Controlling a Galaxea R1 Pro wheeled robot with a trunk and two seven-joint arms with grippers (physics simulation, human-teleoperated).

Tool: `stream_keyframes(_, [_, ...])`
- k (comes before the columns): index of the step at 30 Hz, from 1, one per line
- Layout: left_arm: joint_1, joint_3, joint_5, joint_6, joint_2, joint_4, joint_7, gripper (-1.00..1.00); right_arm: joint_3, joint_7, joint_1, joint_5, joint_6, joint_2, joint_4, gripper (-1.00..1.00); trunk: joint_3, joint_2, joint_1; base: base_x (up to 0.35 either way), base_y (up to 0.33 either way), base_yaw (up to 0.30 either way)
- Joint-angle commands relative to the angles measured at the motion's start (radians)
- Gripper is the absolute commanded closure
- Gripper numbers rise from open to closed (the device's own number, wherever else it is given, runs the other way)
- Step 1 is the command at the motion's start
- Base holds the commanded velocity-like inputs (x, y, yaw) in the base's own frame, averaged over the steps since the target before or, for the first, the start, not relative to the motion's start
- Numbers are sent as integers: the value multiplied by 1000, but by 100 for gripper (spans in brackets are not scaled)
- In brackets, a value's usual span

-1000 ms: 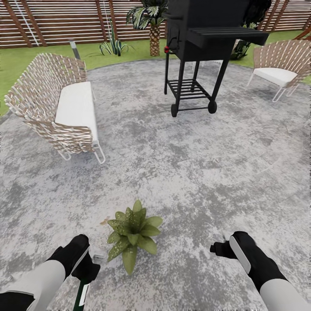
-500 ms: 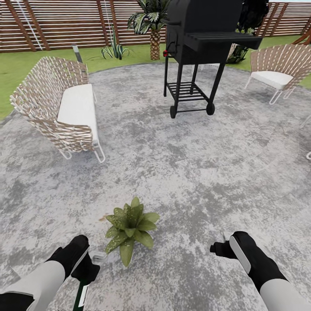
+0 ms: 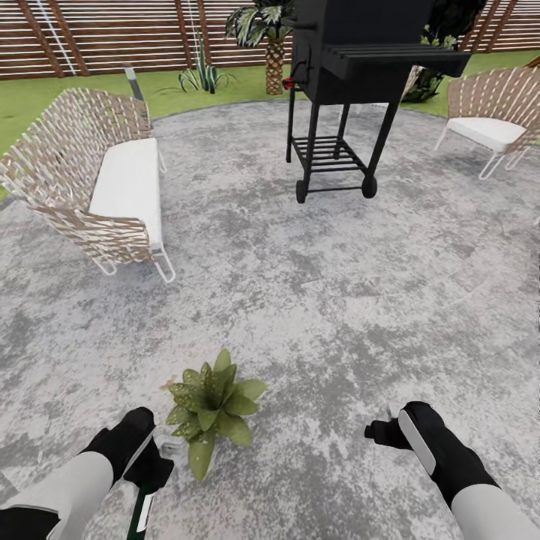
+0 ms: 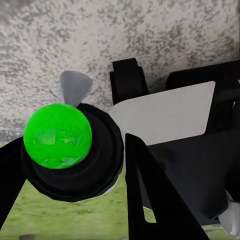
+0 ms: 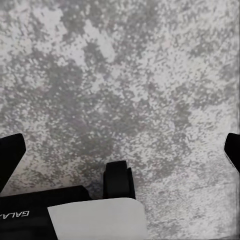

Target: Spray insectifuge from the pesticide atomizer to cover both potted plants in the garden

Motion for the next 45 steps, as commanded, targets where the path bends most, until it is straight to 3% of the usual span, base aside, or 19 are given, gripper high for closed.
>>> stream_keyframes(1, [0,-3,-10,3,1,-2,-11,100,5,-10,0,-11,2,-1,-1,-100,-1,0,0,41,-106,0])
stream_keyframes(16, [-2,-3,-10,3,1,-2,-11,100,5,-10,0,-11,2,-1,-1,-100,-1,0,0,3,-10,0])
stream_keyframes(29, [-2,-3,-10,4,1,-2,-11,100,5,-10,0,-11,2,-1,-1,-100,-1,0,0,0,-186,74])
stream_keyframes(40, [-31,-3,-10,4,0,-4,-11,100,5,-10,0,-11,2,-3,-1,-100,-1,0,0,0,-1,0])
stream_keyframes(45, [-48,-4,-12,4,1,-44,-11,100,5,-10,0,-11,2,-3,-1,-100,-1,0,0,0,0,0])
